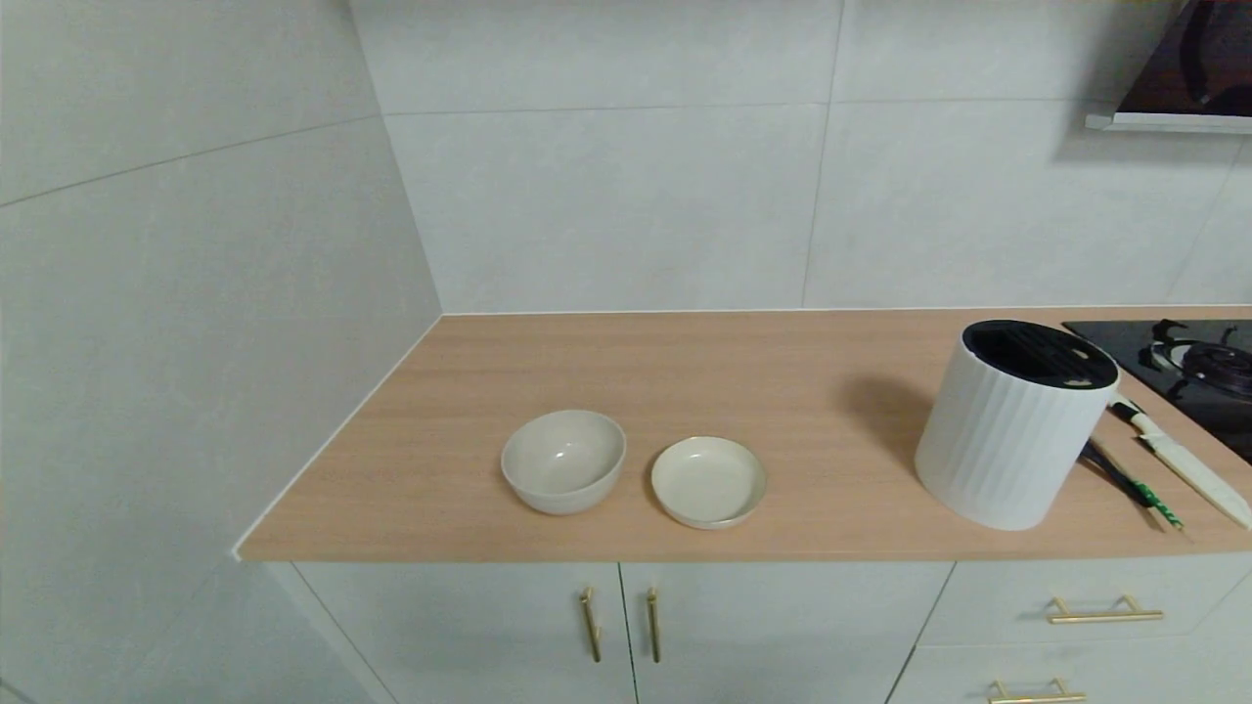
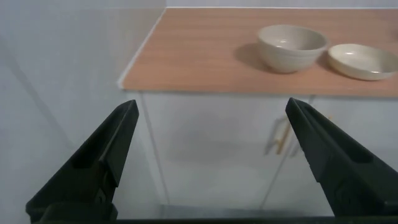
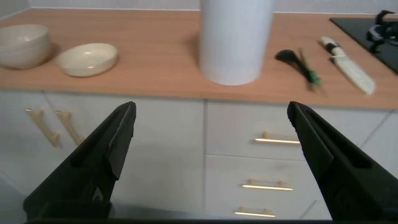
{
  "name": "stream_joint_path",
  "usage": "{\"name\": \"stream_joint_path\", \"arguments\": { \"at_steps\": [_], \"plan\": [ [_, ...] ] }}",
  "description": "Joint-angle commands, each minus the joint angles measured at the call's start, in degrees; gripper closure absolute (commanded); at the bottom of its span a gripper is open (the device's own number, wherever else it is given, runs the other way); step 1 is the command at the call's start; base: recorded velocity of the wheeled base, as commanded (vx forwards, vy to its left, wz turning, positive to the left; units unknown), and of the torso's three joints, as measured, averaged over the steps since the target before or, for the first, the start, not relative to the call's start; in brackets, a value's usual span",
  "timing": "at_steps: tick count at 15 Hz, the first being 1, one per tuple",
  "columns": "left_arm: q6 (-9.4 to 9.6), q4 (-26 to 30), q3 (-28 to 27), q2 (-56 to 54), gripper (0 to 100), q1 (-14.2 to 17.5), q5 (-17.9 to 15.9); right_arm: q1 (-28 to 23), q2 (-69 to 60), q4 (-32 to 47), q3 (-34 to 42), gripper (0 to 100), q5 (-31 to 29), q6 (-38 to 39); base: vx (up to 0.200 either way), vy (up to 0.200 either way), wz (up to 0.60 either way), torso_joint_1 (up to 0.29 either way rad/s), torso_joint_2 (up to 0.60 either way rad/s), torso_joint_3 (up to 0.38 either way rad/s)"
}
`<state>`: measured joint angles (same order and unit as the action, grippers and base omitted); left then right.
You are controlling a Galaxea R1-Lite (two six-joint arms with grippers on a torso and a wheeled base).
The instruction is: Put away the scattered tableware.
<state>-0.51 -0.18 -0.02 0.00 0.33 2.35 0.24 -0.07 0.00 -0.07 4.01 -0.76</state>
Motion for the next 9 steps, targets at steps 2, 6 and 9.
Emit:
{"name": "stream_joint_path", "arguments": {
  "at_steps": [2,6,9],
  "plan": [
    [-0.02,0.0,0.0,0.0,0,0.0,0.0,0.0,0.1,0.0,0.0,0,0.0,0.0,0.0,0.2,0.0,0.0,0.0,-0.007],
    [-0.02,0.0,0.0,0.0,0,0.0,0.0,0.0,0.1,0.0,0.0,0,0.0,0.0,0.0,0.1,0.0,0.001,0.0,0.006],
    [-0.02,0.0,0.0,0.0,0,0.0,0.0,0.0,0.1,0.0,0.0,0,0.0,0.0,0.0,0.0,0.0,0.0,0.0,0.0]
  ]
}}
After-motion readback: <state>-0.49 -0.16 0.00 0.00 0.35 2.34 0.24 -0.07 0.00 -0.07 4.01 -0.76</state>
